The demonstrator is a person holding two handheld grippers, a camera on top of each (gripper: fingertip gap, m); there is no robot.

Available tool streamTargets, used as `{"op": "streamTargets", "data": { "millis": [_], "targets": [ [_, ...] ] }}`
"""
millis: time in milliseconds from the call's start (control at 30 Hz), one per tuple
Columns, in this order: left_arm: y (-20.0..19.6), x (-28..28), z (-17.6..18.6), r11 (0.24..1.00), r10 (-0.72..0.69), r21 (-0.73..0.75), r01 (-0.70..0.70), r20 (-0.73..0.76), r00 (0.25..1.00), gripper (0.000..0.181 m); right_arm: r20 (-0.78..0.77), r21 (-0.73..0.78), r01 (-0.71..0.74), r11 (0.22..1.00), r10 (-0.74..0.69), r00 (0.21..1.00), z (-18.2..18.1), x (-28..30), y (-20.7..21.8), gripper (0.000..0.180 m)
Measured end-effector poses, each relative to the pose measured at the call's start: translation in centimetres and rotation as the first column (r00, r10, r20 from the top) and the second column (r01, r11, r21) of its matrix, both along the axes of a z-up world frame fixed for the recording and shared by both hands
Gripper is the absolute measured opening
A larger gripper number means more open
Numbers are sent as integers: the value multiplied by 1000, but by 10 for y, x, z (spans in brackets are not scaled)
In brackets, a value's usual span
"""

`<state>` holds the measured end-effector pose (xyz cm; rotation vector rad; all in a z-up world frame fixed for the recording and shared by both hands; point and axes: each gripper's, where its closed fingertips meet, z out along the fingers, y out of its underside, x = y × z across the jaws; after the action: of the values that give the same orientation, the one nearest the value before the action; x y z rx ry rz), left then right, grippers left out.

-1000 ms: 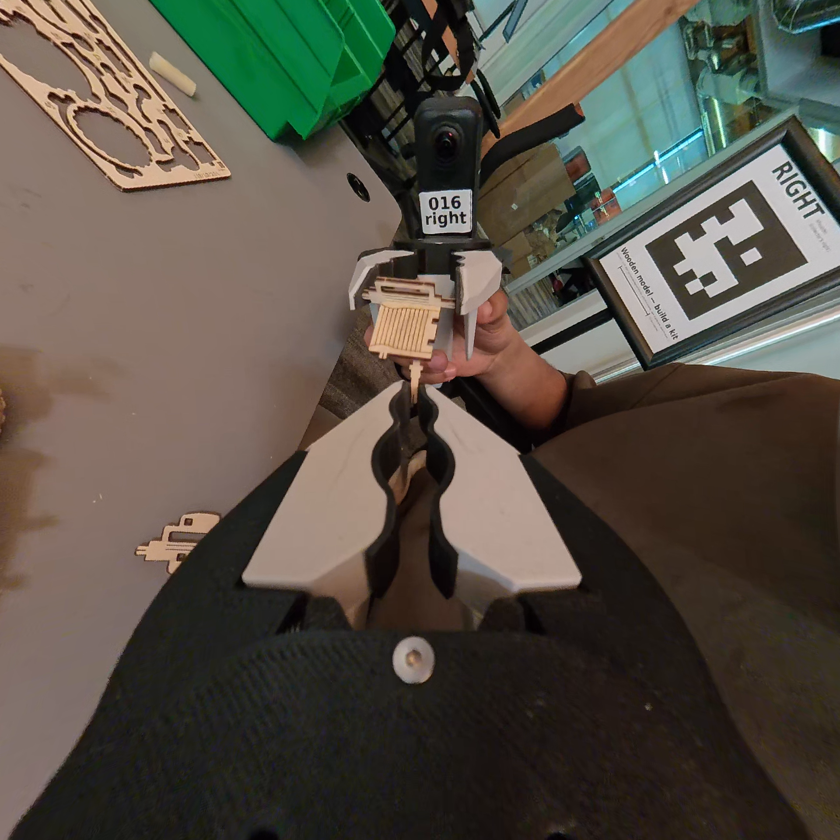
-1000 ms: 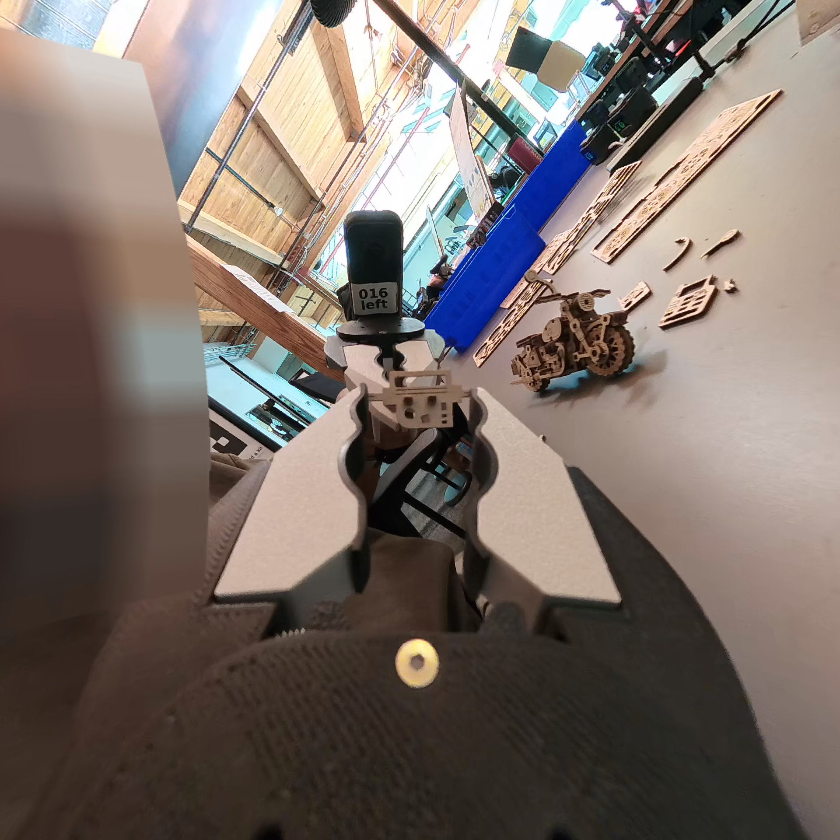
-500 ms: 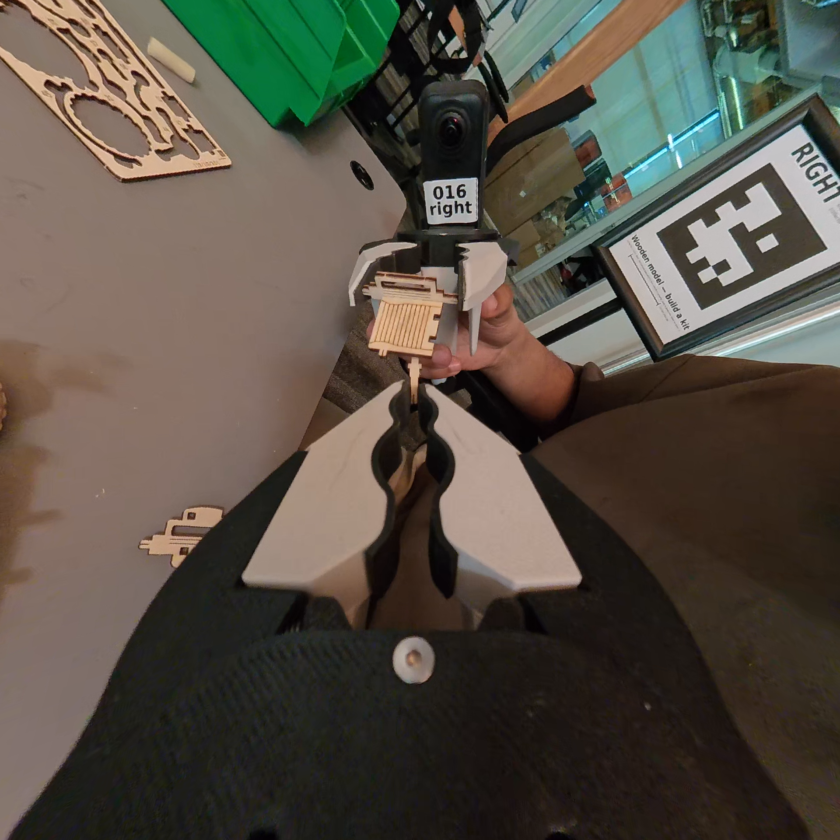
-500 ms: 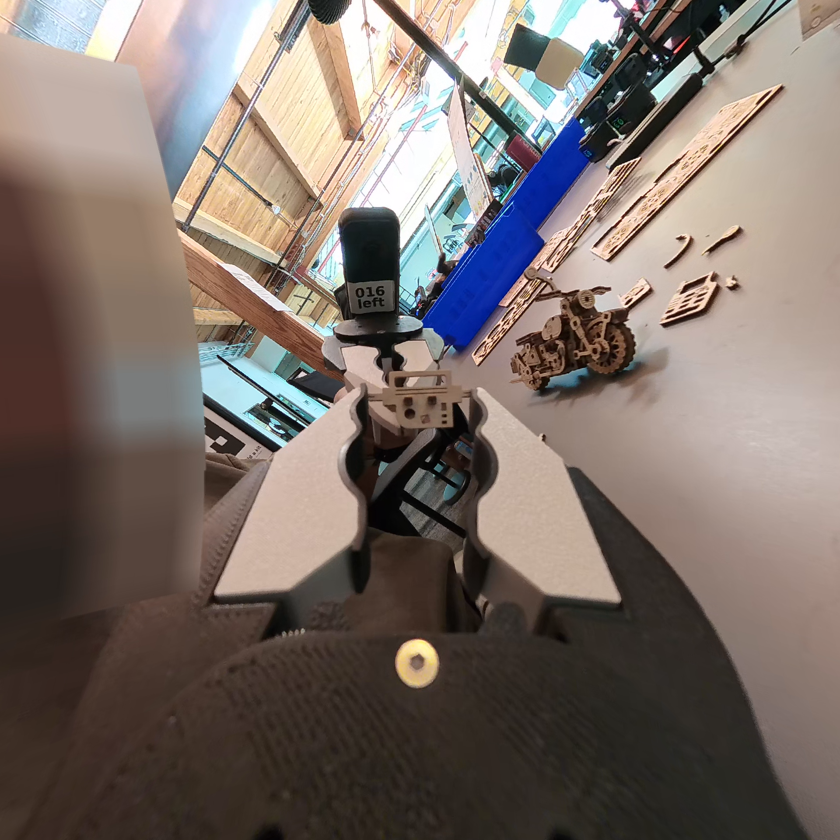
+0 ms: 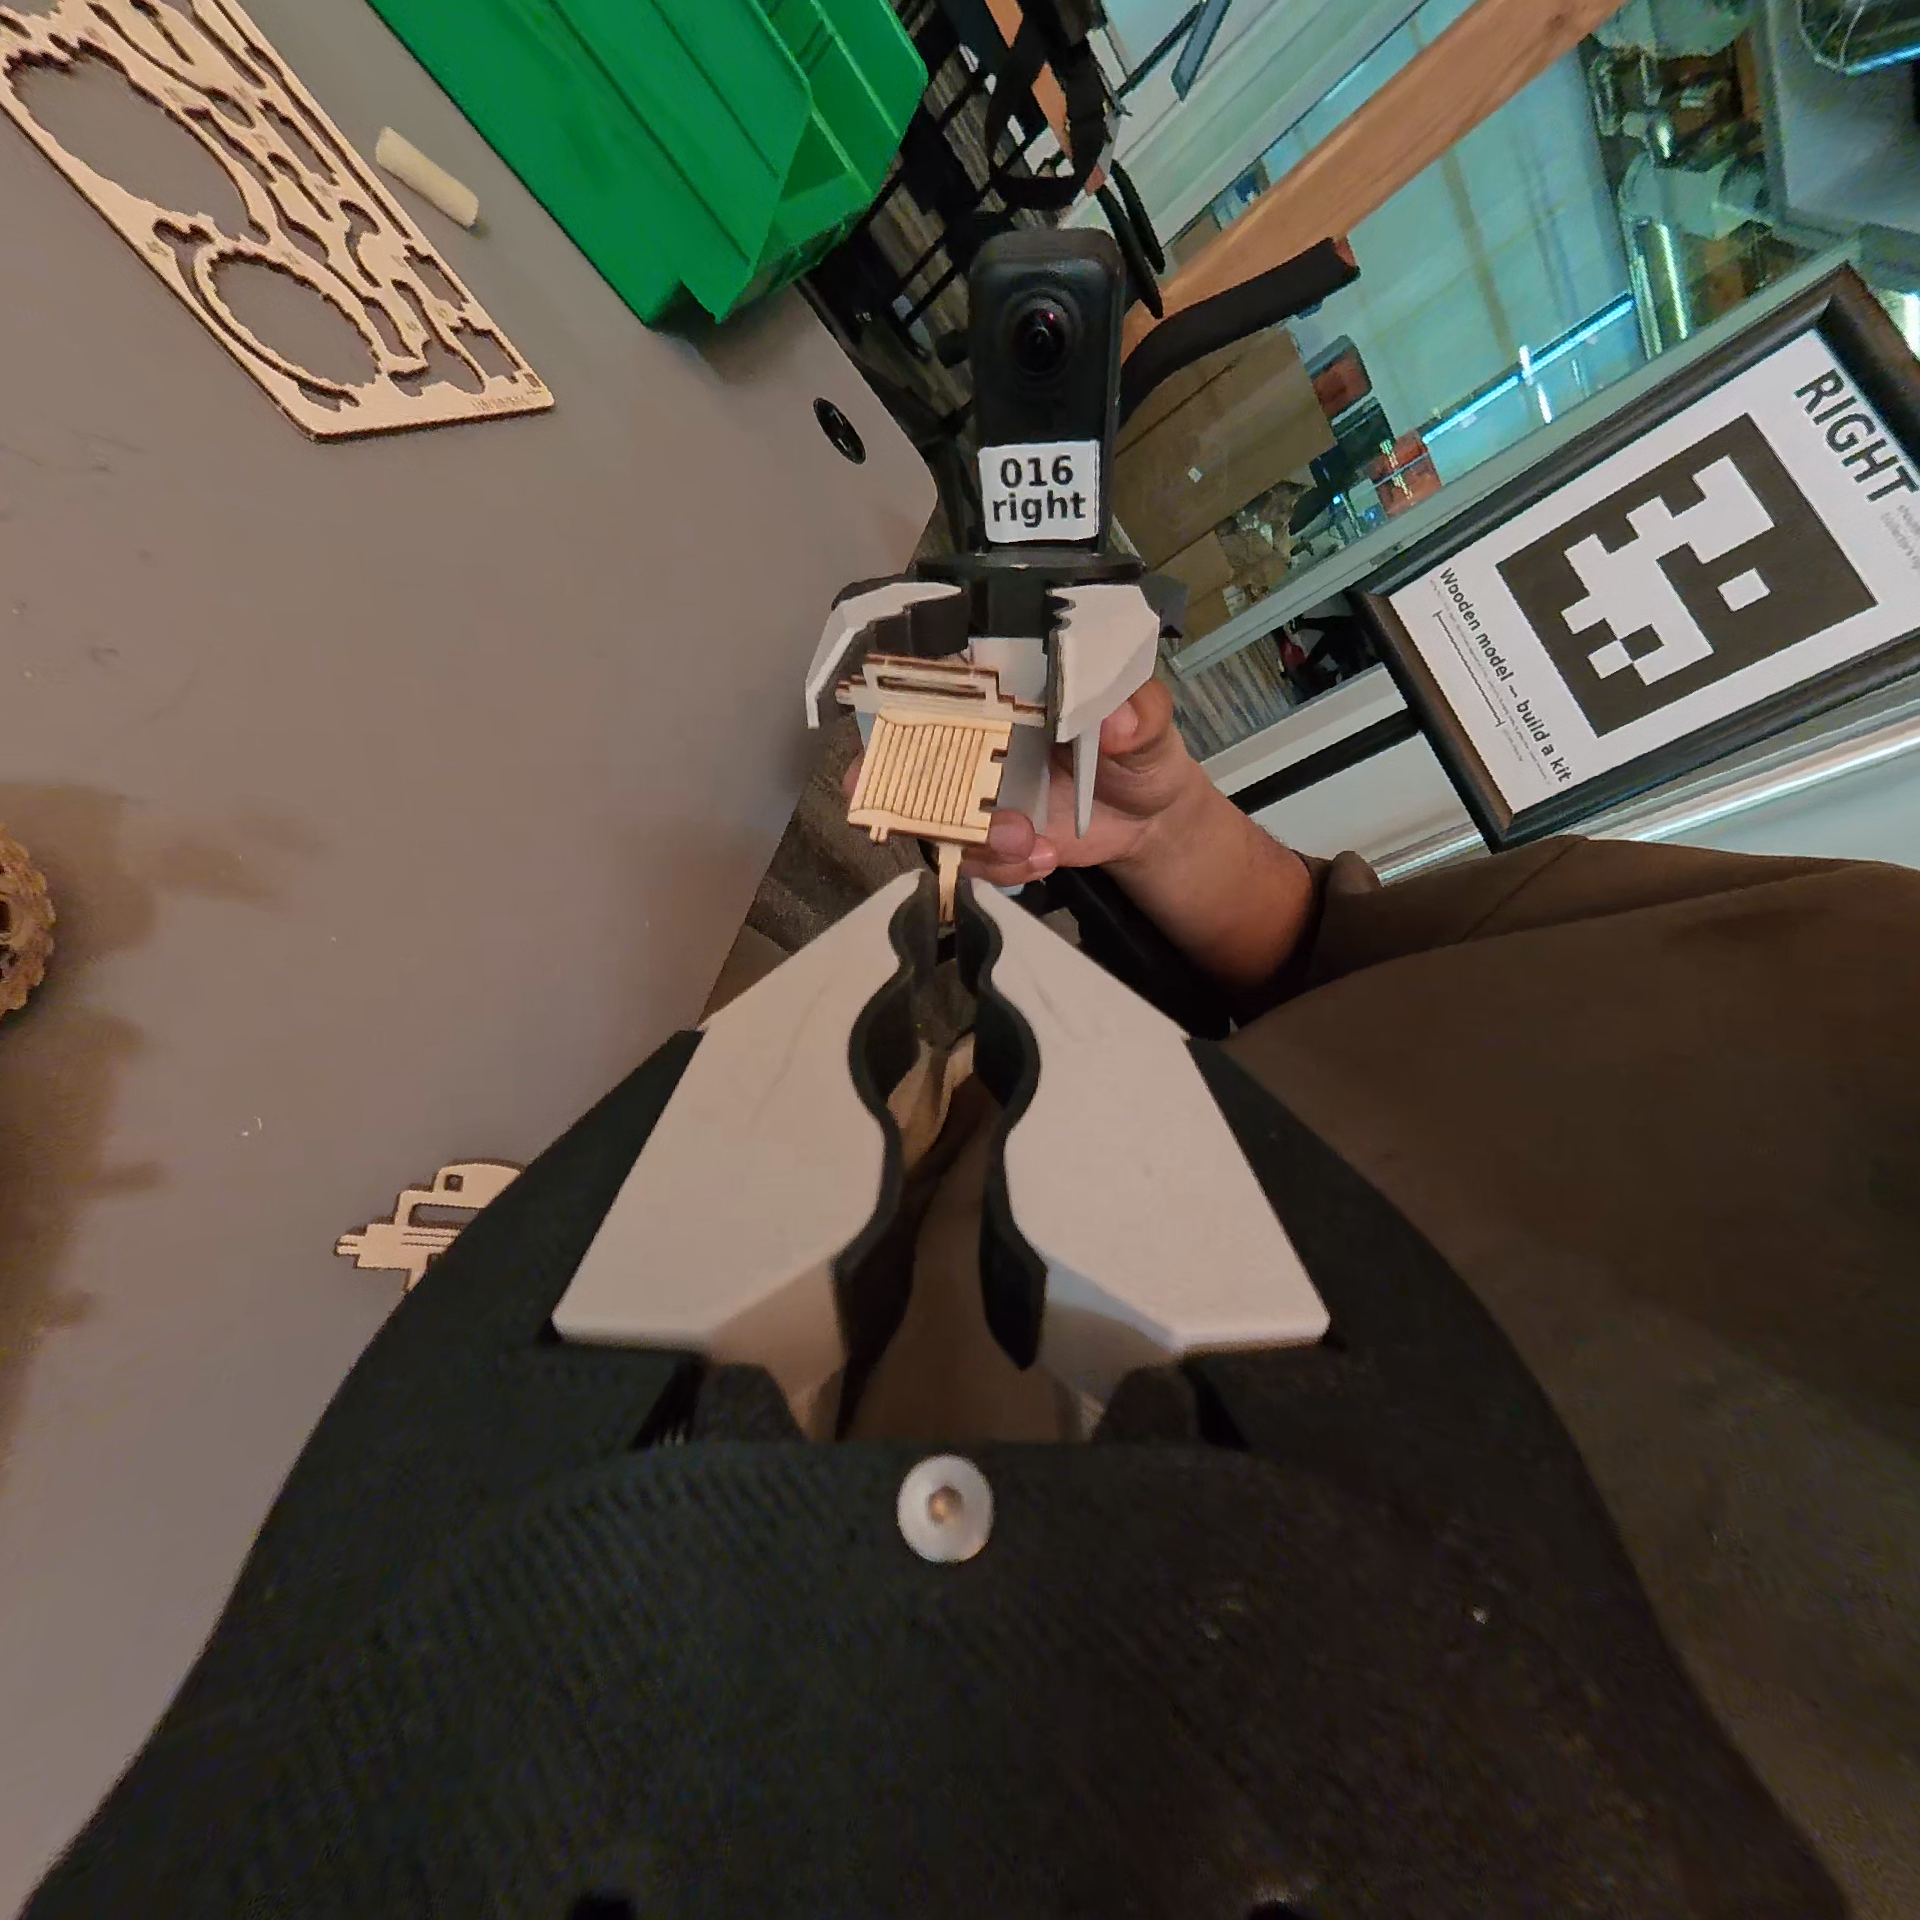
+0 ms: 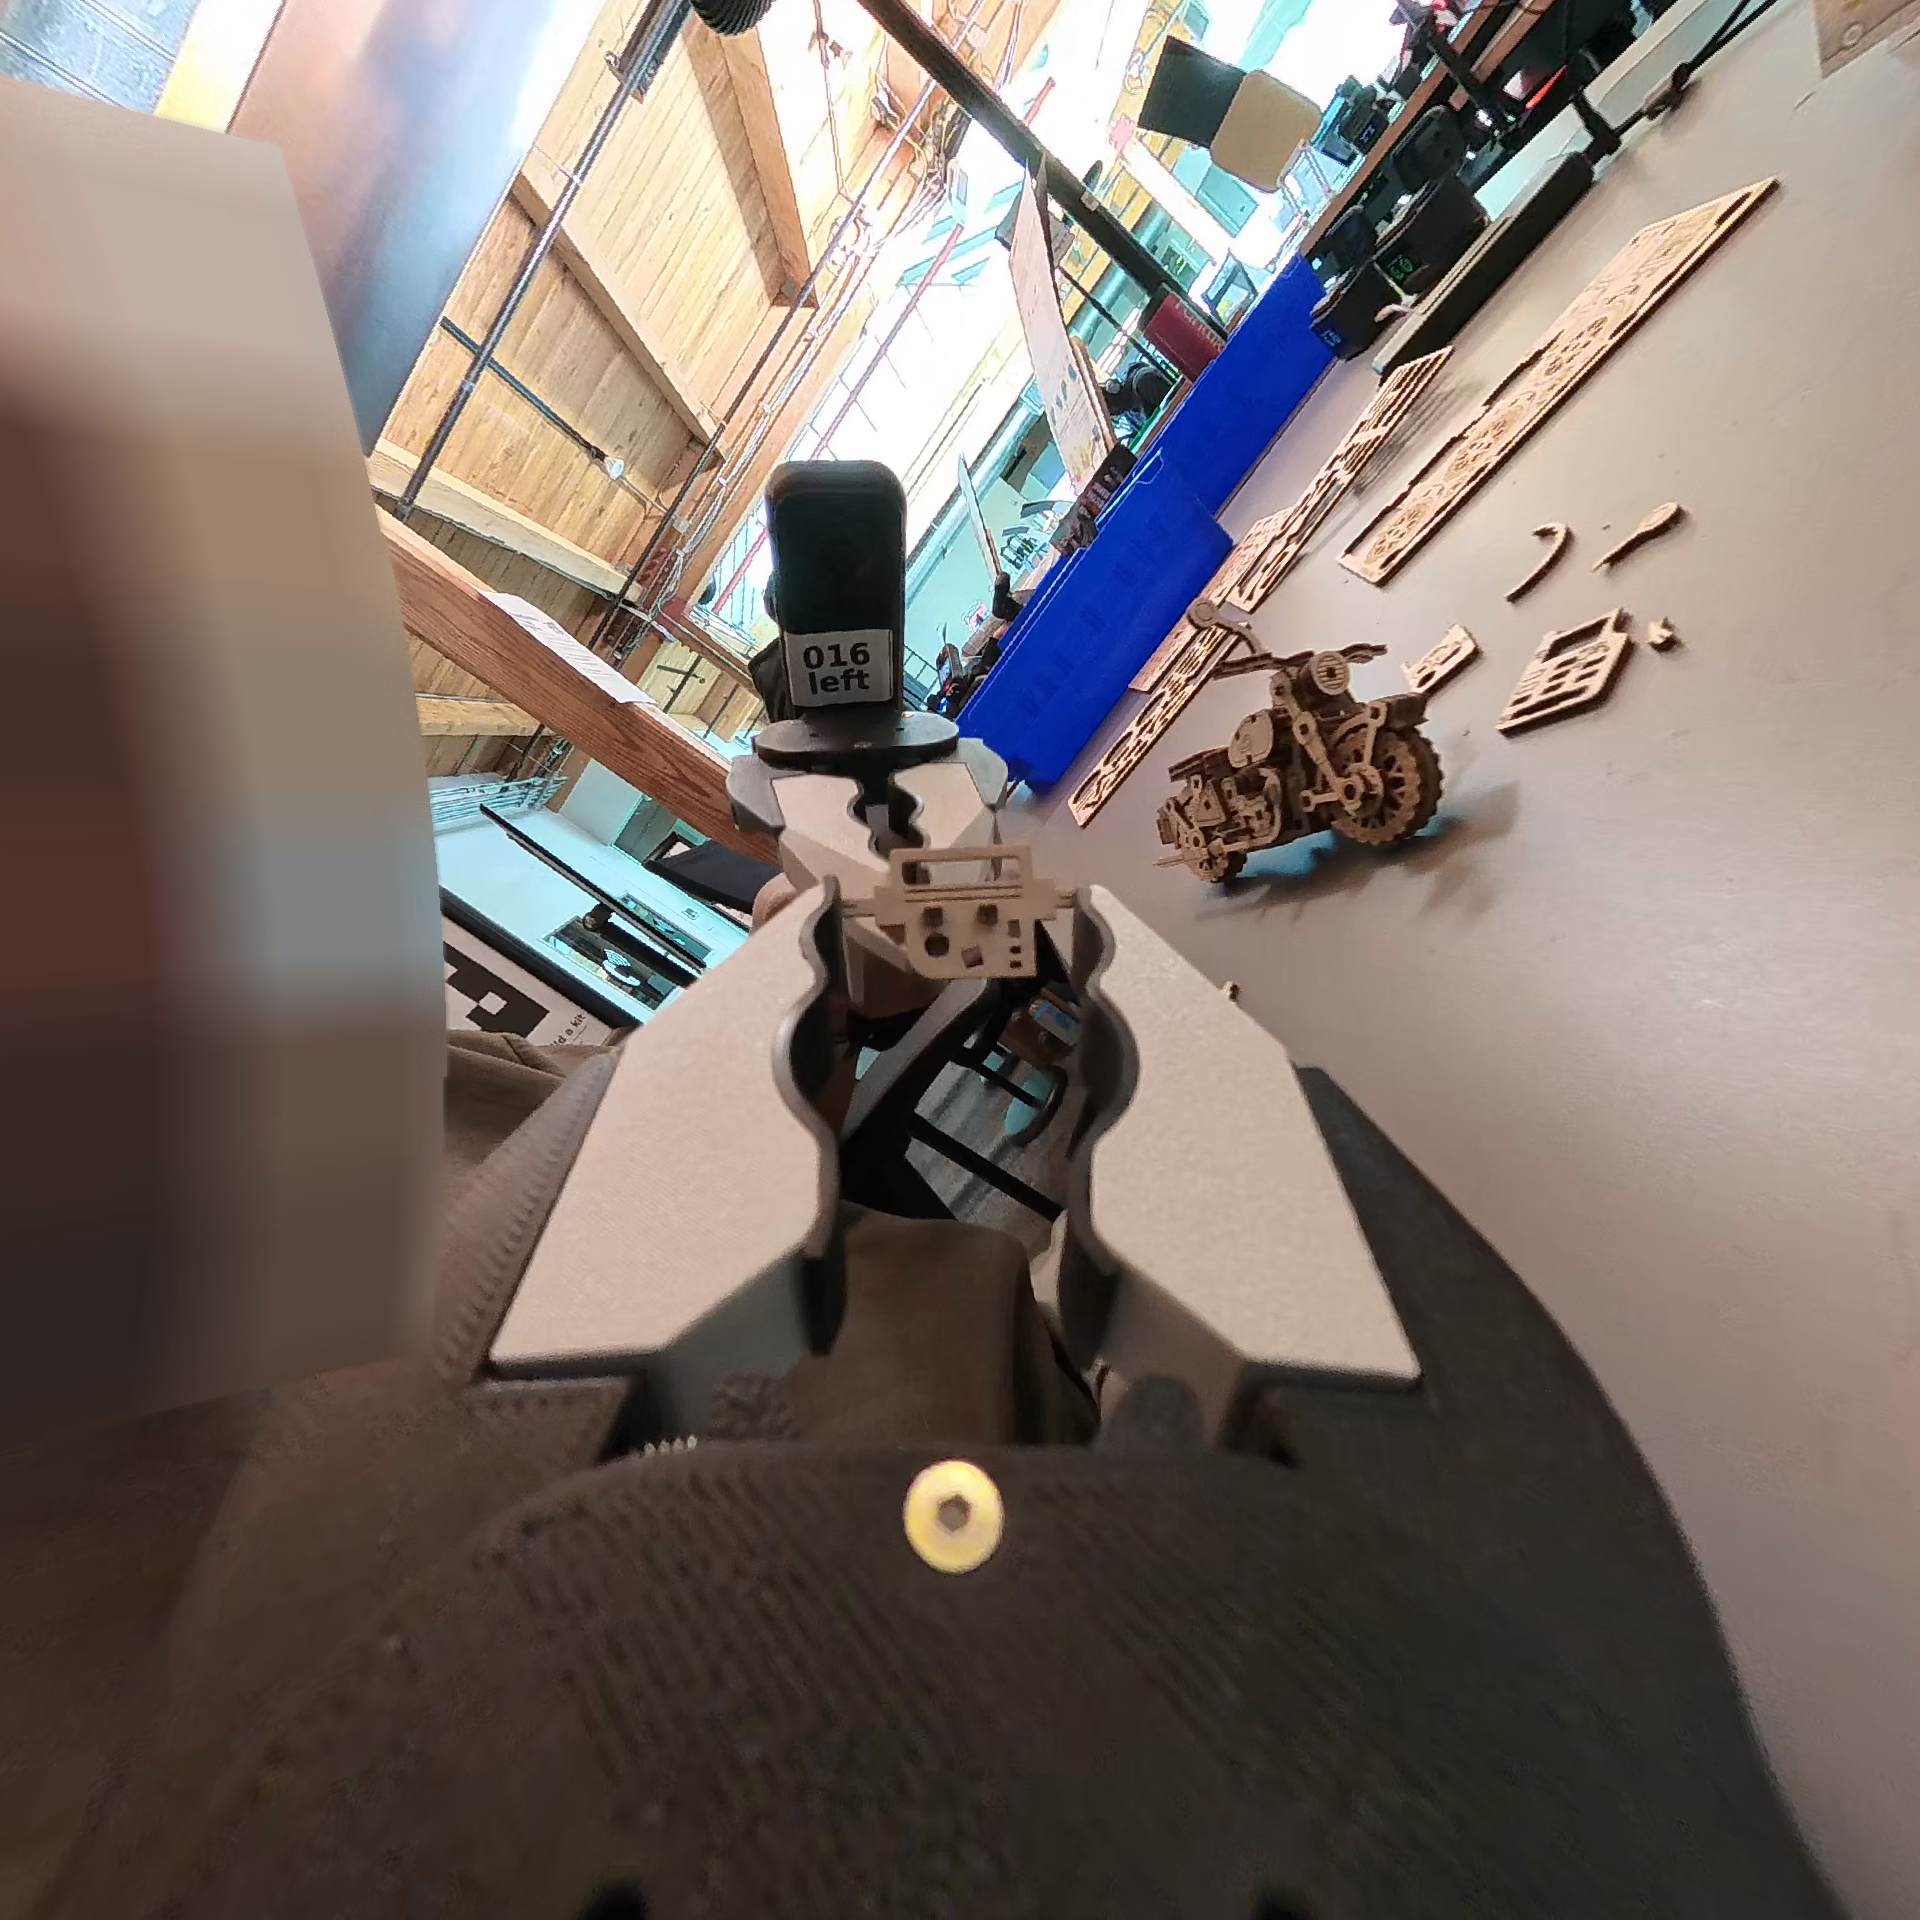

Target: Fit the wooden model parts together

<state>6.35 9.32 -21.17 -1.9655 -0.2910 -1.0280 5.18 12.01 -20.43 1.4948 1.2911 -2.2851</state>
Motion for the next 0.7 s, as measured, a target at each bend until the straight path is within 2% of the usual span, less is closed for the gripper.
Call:
{"op": "streamTargets", "data": {
  "millis": [367,467,700],
  "targets": [
    [4,-6,7,998,46,38,-47,30,998,2,6,-37,19,999,-18,1000,1,0,6,43],
    [4,-6,10,997,50,50,-51,37,998,19,2,-45,32,998,-32,999,3,0,8,44],
    [4,-11,13,994,70,83,-71,13,997,33,-47,-76,65,995,-69,997,13,-3,15,44]
  ]
}}
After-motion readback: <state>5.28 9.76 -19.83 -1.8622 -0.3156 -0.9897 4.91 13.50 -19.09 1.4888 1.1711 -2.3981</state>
